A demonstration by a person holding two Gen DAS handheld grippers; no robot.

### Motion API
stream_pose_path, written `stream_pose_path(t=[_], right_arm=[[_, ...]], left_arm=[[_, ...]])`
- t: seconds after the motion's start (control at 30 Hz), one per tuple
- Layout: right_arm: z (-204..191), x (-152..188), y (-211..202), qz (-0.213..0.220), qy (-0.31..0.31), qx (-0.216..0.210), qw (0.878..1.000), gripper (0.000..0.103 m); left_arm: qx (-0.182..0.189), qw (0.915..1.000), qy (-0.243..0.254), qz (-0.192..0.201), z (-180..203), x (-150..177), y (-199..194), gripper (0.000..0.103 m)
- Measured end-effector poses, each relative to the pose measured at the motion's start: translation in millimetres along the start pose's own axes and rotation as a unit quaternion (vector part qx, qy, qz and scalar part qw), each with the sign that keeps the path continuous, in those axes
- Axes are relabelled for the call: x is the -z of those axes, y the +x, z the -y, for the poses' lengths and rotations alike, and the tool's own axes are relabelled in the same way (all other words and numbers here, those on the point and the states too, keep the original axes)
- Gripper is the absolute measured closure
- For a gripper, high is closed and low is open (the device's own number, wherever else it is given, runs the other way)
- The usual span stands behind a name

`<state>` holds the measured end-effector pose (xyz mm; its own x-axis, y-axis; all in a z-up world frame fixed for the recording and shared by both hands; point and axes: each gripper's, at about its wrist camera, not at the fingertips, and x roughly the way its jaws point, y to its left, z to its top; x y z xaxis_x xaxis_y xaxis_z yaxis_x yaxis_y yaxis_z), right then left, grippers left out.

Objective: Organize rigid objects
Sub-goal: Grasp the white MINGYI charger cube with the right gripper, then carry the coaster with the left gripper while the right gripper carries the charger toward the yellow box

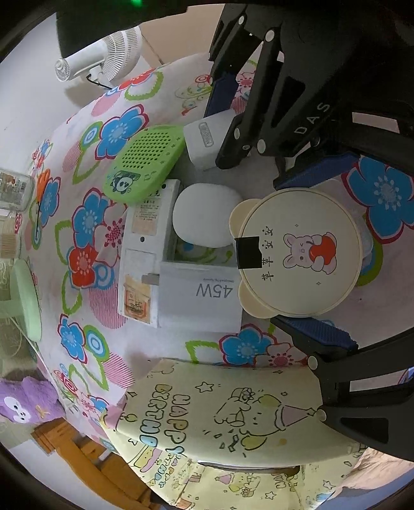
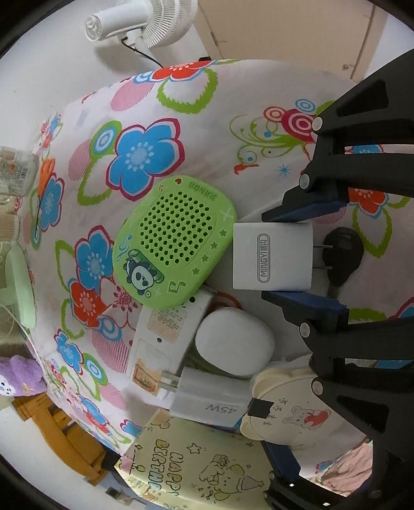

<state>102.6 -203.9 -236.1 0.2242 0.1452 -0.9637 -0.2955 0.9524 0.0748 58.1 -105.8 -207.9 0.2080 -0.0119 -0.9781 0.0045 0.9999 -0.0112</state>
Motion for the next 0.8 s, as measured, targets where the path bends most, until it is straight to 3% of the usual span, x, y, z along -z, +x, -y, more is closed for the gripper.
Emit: stream_pose_path(t=[0.33, 0.8], right_arm=[[9, -1, -18, 0.018, 0.010, 0.010, 1.000, 0.061], [13, -5, -68, 0.061, 0.017, 0.015, 0.998, 0.060]], left_arm=[[-0.004, 0.9997, 0.017, 0.020, 8, -6, -14, 0.026], [0.022, 0.9987, 0.014, 0.044, 18, -12, -49, 0.026]])
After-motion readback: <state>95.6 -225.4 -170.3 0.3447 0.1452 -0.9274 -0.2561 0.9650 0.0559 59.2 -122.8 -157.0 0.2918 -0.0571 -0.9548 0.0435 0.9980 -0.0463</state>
